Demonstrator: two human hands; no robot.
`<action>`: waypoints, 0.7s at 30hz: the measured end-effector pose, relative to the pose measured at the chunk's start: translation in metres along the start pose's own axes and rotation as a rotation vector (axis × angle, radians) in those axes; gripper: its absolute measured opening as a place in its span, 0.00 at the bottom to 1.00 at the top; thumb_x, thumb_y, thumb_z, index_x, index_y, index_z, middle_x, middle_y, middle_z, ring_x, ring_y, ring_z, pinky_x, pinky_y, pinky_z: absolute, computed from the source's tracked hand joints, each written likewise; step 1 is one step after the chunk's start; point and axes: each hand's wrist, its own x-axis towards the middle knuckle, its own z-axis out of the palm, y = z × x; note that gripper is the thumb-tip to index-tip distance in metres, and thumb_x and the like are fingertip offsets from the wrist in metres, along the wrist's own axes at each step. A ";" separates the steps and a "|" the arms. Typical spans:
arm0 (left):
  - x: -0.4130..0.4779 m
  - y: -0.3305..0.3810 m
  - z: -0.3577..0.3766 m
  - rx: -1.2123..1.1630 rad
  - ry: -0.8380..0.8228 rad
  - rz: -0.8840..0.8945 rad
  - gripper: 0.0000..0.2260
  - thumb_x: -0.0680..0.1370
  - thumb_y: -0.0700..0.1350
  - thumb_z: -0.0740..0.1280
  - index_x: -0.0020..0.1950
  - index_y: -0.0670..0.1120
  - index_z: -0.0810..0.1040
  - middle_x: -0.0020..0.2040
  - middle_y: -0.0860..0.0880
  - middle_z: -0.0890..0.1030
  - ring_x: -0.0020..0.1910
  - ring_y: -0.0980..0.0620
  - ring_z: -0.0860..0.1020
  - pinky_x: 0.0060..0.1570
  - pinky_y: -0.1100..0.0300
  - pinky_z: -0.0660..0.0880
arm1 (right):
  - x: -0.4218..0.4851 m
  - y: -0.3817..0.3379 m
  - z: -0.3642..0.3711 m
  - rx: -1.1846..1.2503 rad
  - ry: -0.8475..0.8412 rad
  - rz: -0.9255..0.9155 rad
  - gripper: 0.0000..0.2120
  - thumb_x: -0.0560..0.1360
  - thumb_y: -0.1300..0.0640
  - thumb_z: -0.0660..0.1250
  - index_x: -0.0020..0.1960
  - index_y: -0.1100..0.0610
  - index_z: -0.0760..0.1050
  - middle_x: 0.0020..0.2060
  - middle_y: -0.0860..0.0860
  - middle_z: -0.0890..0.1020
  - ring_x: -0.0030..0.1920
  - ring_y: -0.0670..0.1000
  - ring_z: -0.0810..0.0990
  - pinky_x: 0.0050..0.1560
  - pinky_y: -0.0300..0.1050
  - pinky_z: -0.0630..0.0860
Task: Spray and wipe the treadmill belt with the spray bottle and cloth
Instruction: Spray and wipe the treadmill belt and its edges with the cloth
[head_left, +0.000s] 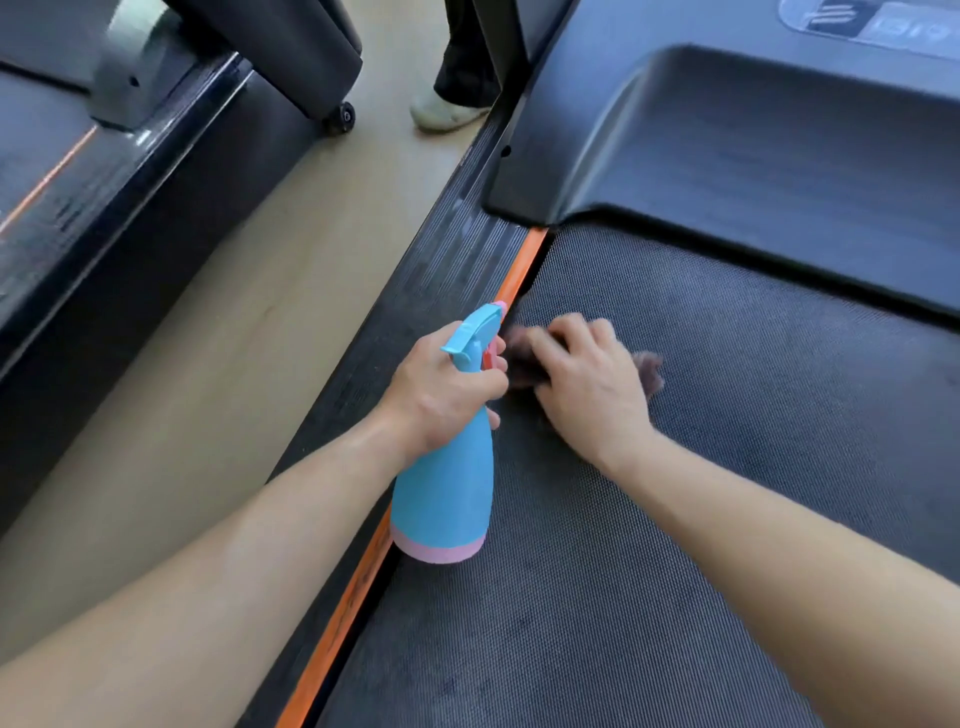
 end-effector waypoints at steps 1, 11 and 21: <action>-0.001 0.000 -0.002 0.008 0.002 0.001 0.23 0.70 0.40 0.69 0.66 0.49 0.80 0.49 0.49 0.84 0.34 0.49 0.82 0.39 0.58 0.83 | -0.019 -0.003 -0.001 0.020 -0.035 -0.094 0.21 0.70 0.53 0.60 0.62 0.54 0.76 0.55 0.55 0.76 0.49 0.61 0.72 0.45 0.58 0.76; -0.005 -0.011 -0.006 -0.056 -0.011 -0.030 0.20 0.75 0.37 0.70 0.61 0.58 0.80 0.52 0.47 0.83 0.36 0.47 0.81 0.37 0.58 0.82 | 0.054 0.017 -0.005 -0.030 -0.015 0.197 0.18 0.74 0.57 0.65 0.63 0.53 0.76 0.58 0.56 0.76 0.55 0.63 0.72 0.51 0.57 0.74; -0.007 -0.011 -0.014 -0.080 -0.015 -0.015 0.22 0.78 0.31 0.67 0.63 0.57 0.80 0.50 0.48 0.82 0.37 0.46 0.80 0.36 0.61 0.81 | 0.029 0.017 -0.012 -0.126 -0.090 -0.204 0.18 0.71 0.56 0.67 0.61 0.52 0.78 0.53 0.55 0.77 0.50 0.62 0.74 0.45 0.58 0.76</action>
